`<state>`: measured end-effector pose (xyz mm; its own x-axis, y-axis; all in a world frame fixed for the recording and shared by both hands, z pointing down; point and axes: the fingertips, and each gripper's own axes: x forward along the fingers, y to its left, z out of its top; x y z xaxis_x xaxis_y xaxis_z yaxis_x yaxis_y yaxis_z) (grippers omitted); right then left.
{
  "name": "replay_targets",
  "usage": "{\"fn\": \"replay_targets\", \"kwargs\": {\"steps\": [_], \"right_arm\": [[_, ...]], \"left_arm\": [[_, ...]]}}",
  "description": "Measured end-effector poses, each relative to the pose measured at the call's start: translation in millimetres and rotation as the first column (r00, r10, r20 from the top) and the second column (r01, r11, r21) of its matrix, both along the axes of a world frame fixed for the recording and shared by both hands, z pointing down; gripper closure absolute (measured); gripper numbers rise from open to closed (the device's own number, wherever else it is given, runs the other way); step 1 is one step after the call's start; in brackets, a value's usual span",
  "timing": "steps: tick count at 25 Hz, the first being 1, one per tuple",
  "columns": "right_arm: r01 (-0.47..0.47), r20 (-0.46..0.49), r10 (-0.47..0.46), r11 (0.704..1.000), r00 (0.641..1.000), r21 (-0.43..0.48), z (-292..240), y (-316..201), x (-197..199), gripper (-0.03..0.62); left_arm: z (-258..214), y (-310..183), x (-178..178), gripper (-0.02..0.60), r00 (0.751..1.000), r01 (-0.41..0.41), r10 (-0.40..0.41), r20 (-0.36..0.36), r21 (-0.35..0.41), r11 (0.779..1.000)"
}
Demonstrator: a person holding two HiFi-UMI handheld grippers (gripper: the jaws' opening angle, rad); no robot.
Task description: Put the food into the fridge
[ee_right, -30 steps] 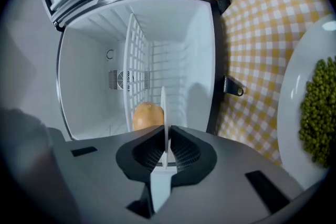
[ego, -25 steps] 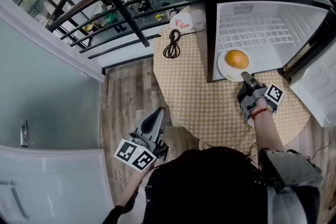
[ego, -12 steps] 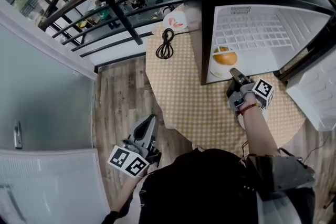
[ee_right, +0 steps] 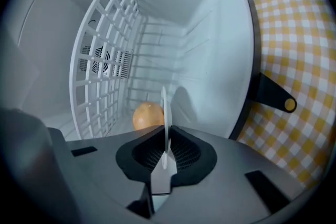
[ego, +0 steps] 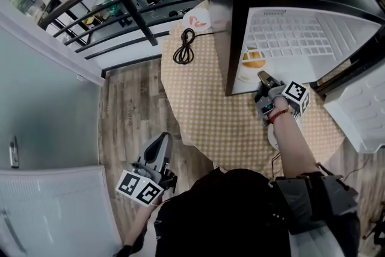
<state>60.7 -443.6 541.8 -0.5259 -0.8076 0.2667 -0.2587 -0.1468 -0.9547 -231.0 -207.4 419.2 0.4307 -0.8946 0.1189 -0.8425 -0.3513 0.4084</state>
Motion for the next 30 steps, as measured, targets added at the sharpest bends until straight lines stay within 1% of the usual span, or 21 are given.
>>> {"fn": "replay_targets", "kwargs": {"steps": [4, 10, 19, 26, 30], "right_arm": [[0.023, -0.061, -0.024, 1.000, 0.998, -0.004, -0.3, -7.6, 0.3, 0.559], [0.051, -0.120, -0.052, 0.999, 0.991, -0.006, -2.9, -15.1, 0.1, 0.559], [0.028, -0.176, -0.030, 1.000, 0.984, -0.013, -1.0, -22.9, 1.6, 0.565], [0.016, -0.187, -0.018, 1.000, 0.982, -0.016, 0.9, -23.9, 1.7, 0.565], [0.028, -0.229, -0.028, 1.000, 0.973, -0.001, 0.6, -24.9, 0.9, 0.565]], "left_arm": [[2.7, 7.9, -2.2, 0.569, 1.000, 0.014, -0.014, 0.004, -0.015, 1.000], [0.8, 22.3, -17.6, 0.569, 0.998, 0.070, -0.070, 0.009, -0.015, 0.997], [1.0, 34.6, -28.5, 0.569, 0.994, 0.111, -0.110, 0.005, -0.016, 0.994], [2.7, 37.1, -30.9, 0.569, 0.994, 0.113, -0.113, 0.003, -0.018, 0.993], [6.5, 37.2, -32.0, 0.569, 0.994, 0.109, -0.108, 0.003, -0.027, 0.994]]}}
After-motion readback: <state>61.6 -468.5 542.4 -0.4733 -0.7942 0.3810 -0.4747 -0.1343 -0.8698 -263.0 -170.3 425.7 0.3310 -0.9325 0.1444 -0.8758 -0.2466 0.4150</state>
